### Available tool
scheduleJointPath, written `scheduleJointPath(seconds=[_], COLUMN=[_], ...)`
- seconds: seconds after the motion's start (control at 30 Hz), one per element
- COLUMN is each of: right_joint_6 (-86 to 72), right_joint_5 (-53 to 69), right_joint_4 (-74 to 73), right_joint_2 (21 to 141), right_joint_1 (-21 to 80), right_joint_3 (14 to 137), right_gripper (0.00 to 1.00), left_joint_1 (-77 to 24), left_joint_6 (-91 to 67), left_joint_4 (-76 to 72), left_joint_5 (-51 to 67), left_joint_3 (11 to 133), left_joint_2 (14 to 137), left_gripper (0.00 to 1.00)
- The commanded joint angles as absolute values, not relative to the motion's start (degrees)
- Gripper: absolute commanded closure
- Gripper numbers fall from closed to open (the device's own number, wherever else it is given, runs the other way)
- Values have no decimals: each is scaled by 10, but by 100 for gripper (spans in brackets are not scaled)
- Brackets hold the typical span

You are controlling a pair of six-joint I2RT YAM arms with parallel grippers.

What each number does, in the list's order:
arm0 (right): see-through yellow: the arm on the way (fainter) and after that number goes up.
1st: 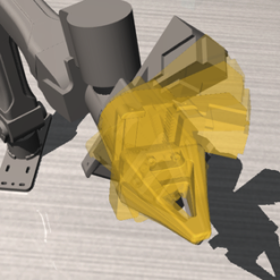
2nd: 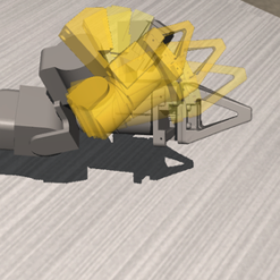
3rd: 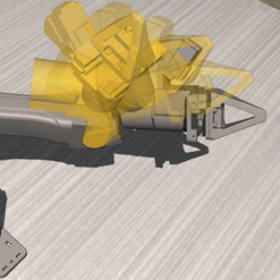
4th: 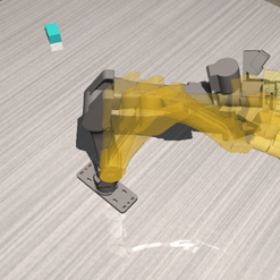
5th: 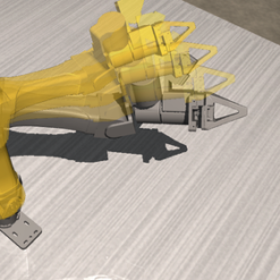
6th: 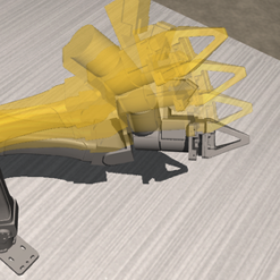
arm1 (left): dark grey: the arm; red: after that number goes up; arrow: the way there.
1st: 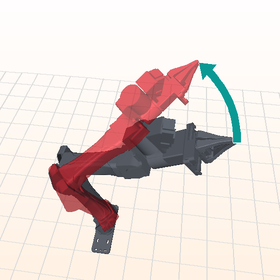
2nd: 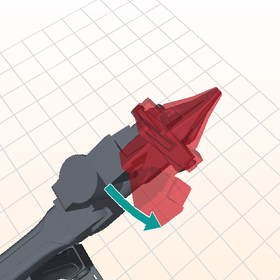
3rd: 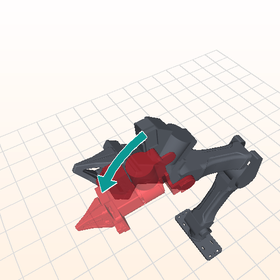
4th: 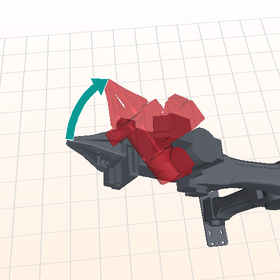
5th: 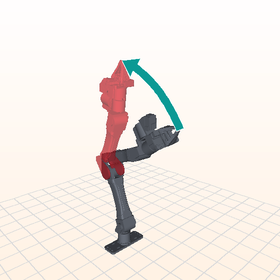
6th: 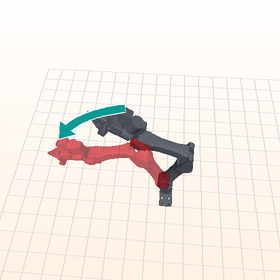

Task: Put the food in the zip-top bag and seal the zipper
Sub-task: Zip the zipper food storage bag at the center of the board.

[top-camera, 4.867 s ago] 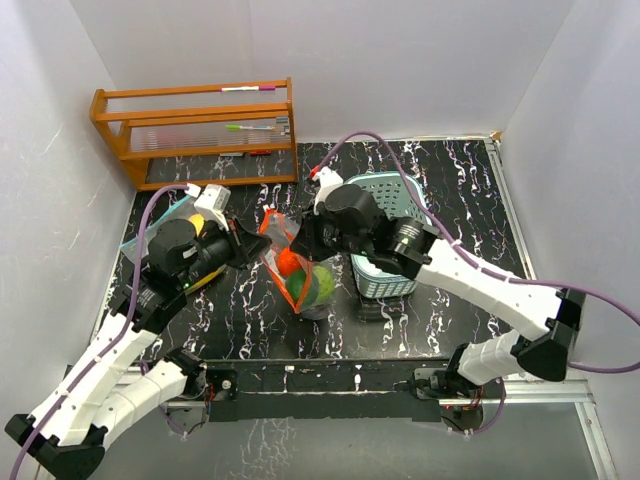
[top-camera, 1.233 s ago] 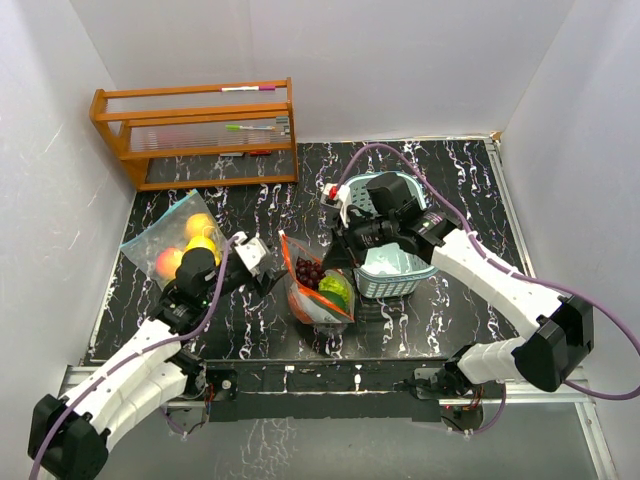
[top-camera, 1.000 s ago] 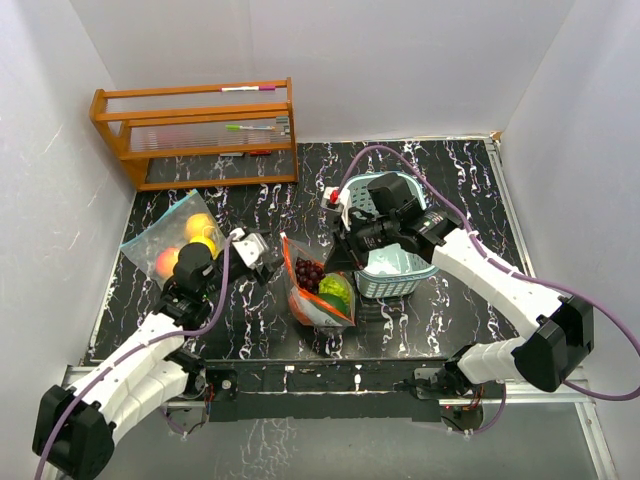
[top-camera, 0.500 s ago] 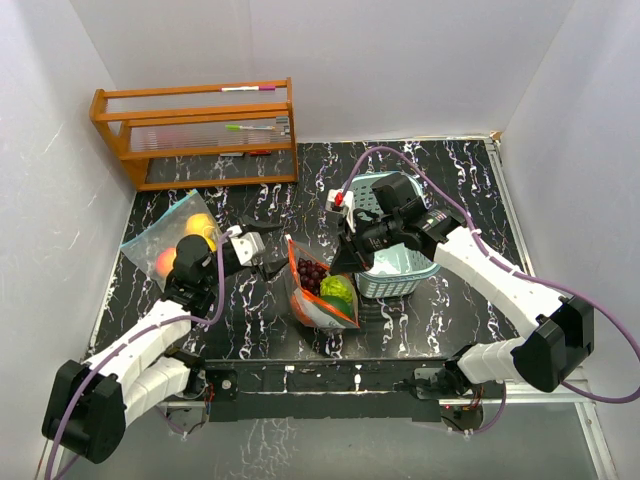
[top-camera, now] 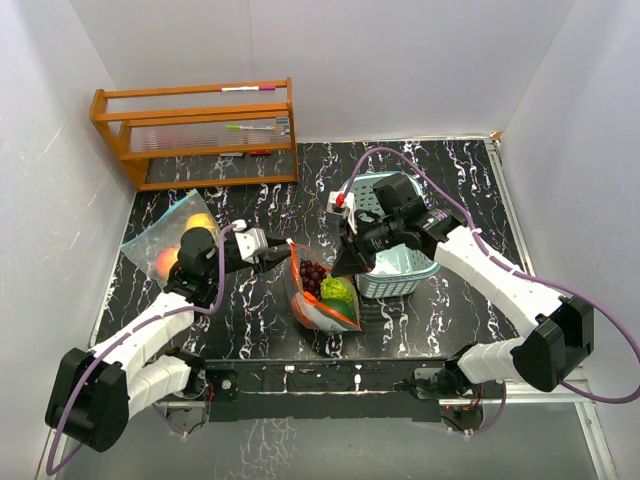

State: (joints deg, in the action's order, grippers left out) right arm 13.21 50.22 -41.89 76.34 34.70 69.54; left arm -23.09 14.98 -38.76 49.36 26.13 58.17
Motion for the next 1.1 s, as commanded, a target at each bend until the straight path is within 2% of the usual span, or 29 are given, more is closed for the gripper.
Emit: scheduleJointPath(seconds=[0.0,0.1,0.27,0.4,0.43,0.47,0.57,0.63,0.7,0.87,1.07], right_joint_6=[140,135,116,88,81,74,66,66,69,68,100], right_joint_5=[518,506,469,400,379,358,335,343,364,414,448], right_joint_4=[-404,-402,-401,-396,-393,-389,-372,-349,-327,-297,-315], right_joint_2=[762,763,769,762,758,755,736,720,705,723,802], right_joint_1=[343,342,336,329,326,323,319,319,319,320,367], right_joint_3=[712,714,725,733,735,737,746,750,757,820,907], right_gripper=[92,92,92,89,80,66,41,30,24,23,35], left_joint_1=[-235,-236,-236,-236,-236,-236,-238,-239,-241,-246,-250], left_joint_6=[149,138,156,96,89,81,79,84,84,84,86], left_joint_4=[-373,-343,-190,-156,-145,-133,-85,-59,-47,-33,-21], left_joint_5=[520,507,504,398,381,364,341,341,344,352,345], left_joint_3=[306,324,383,370,364,358,348,344,342,346,337], left_joint_2=[590,592,589,544,527,503,459,440,428,413,401], left_gripper=[84,100,100,100,100,100,100,100,100,100,100])
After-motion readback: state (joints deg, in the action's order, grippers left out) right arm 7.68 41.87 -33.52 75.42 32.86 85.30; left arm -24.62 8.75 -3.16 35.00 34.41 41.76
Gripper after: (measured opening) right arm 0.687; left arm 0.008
